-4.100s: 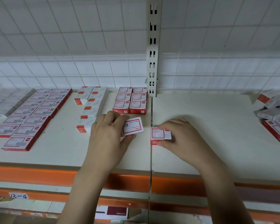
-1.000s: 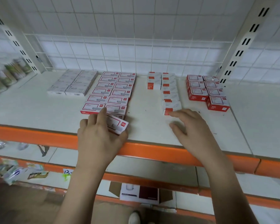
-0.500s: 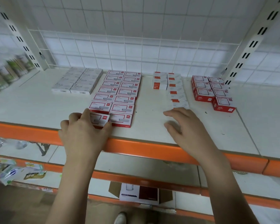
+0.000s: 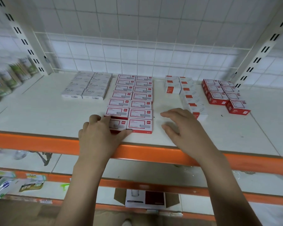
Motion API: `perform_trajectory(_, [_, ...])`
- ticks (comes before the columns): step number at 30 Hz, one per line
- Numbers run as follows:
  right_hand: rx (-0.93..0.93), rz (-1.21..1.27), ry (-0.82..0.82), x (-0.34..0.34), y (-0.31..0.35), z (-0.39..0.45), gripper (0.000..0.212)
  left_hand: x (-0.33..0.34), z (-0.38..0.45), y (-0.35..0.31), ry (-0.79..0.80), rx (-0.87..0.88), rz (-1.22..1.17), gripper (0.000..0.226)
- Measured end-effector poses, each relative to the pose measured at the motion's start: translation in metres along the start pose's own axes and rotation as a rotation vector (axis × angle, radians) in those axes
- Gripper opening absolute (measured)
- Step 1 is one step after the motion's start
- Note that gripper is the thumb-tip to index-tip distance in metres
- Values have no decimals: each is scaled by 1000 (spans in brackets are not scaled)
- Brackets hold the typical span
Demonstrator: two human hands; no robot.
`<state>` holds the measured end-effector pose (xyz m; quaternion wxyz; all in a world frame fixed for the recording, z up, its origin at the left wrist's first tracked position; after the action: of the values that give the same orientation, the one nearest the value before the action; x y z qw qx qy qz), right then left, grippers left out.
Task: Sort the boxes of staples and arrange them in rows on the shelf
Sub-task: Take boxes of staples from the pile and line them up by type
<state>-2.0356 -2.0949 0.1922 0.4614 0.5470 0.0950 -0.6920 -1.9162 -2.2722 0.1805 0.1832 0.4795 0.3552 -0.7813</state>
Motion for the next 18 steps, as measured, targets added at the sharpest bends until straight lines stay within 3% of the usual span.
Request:
perform_trajectory(7, [-21, -20, 32, 14, 22, 6, 38, -1, 8, 1, -29, 435, -7, 51])
perform_trajectory(18, [-3, -20, 40, 34, 34, 4, 41, 16, 19, 12, 56, 551, -18, 40])
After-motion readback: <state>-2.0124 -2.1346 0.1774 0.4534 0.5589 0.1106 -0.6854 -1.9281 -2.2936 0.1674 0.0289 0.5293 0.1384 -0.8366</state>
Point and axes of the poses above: each hand's wrist, its own z-axis towards the middle knuckle, its own x-axis out of the palm, y = z × x, the point moved 3 cm from there along z, towards the middle knuckle, and after that the axes turned 11 degrees about -y, right-handed, at the moved point
